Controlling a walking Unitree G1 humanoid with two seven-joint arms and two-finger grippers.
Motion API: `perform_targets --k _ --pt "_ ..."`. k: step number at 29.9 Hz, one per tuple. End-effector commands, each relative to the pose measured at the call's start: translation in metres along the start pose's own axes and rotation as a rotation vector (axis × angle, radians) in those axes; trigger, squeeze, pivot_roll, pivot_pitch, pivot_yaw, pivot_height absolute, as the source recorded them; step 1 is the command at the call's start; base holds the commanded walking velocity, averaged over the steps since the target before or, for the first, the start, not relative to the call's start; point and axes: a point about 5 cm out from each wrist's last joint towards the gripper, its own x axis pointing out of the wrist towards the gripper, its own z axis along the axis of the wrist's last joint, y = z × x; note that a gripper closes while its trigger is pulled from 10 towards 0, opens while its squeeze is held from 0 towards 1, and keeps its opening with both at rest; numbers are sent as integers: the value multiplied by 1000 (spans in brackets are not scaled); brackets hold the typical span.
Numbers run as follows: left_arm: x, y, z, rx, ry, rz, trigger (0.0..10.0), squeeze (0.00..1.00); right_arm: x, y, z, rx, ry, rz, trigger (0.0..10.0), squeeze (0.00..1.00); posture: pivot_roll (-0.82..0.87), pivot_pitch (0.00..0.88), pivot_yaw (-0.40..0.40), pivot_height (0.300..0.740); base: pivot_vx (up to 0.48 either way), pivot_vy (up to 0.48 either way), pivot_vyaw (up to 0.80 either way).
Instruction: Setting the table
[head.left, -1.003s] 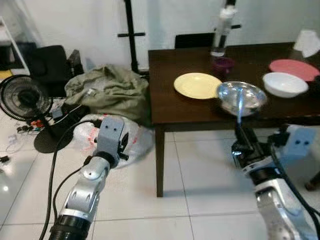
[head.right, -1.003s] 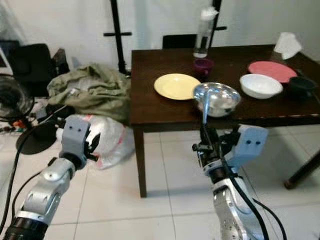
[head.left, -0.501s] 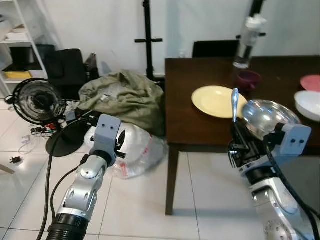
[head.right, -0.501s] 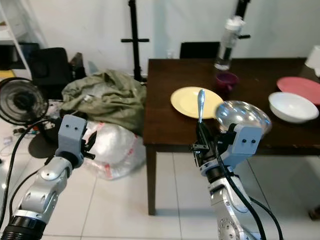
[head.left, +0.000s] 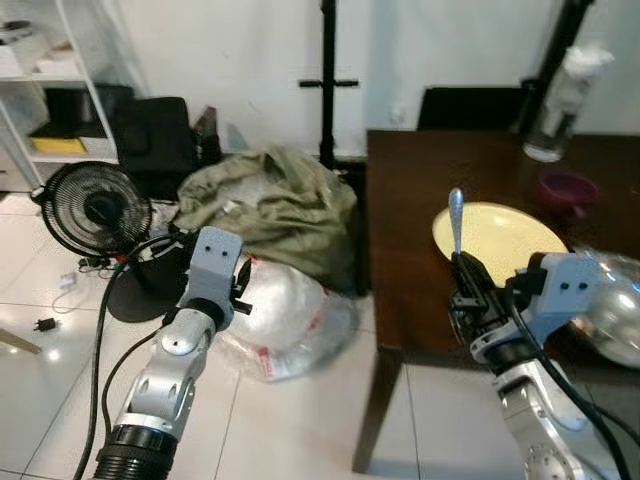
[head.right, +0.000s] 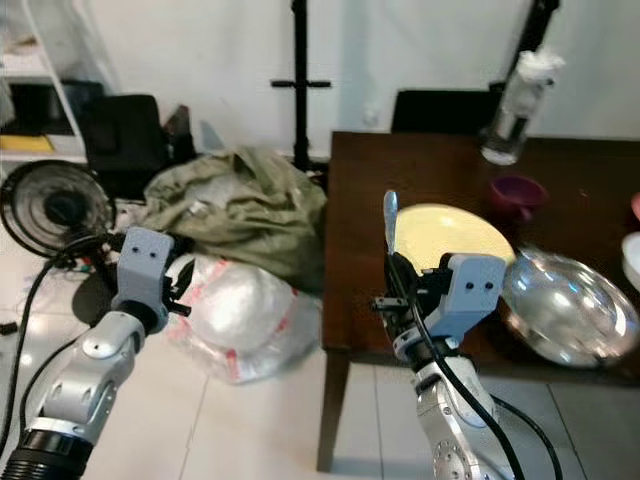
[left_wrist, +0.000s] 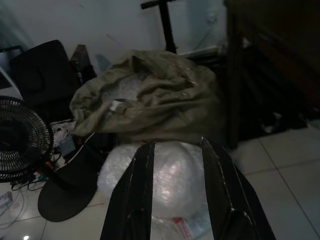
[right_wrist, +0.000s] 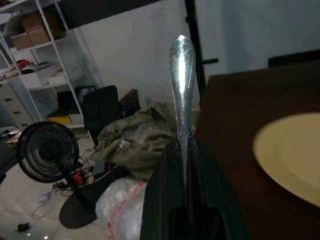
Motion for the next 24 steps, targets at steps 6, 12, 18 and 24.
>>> perform_targets --k 6,12,18,24 --pt "-6 -9 -10 -26 45 -76 10000 0 -3 -11 -21 -114 140 -85 10000 0 -69 106 127 740 0 0 0" --pt "-6 -11 -10 -35 43 -89 10000 0 -6 -27 -31 -179 205 -181 10000 0 -68 98 123 740 0 0 0" --pt "-4 -10 -8 -46 52 -114 10000 0 -8 -40 -37 -213 248 -258 10000 0 -68 98 123 740 0 0 0" --pt "5 4 10 -46 51 -162 10000 0 -7 -32 -49 -81 279 -223 10000 0 -51 128 125 740 0 0 0"
